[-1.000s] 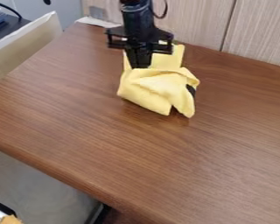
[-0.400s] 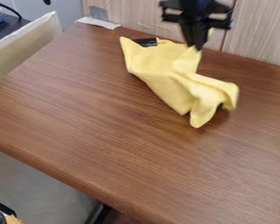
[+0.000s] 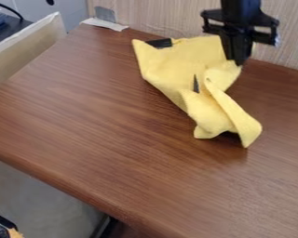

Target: Unfold the cloth from left to right.

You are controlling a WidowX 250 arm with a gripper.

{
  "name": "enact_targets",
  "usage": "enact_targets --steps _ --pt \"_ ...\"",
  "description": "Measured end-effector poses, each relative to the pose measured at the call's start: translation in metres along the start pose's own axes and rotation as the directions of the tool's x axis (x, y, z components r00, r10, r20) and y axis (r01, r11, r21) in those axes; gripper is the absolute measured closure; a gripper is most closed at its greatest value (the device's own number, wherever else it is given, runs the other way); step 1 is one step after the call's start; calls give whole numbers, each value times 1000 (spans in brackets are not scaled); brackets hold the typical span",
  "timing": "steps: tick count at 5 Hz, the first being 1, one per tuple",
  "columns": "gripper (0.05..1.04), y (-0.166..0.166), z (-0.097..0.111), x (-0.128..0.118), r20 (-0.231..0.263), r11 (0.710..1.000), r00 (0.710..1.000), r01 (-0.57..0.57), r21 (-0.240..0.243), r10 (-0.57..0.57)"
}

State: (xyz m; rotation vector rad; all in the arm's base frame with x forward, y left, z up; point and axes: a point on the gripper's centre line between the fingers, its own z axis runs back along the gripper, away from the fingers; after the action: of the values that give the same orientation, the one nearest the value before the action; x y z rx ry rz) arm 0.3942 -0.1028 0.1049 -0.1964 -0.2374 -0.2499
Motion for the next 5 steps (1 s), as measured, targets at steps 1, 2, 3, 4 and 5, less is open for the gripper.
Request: enact_targets --steps 1,2,3,4,5 --pt "1024 -8 -25 -4 -53 999 998 42 -15 -43" --pt "1025 -15 -43 -4 -81 996 993 80 -28 -82" --pt "1008 -21 -47 0 -78 993 990 114 -32 -117" --pt "864 -21 -47 0 -78 993 990 113 -32 -115" --pt "610 -21 -48 -2 -87 993 990 113 -18 -114"
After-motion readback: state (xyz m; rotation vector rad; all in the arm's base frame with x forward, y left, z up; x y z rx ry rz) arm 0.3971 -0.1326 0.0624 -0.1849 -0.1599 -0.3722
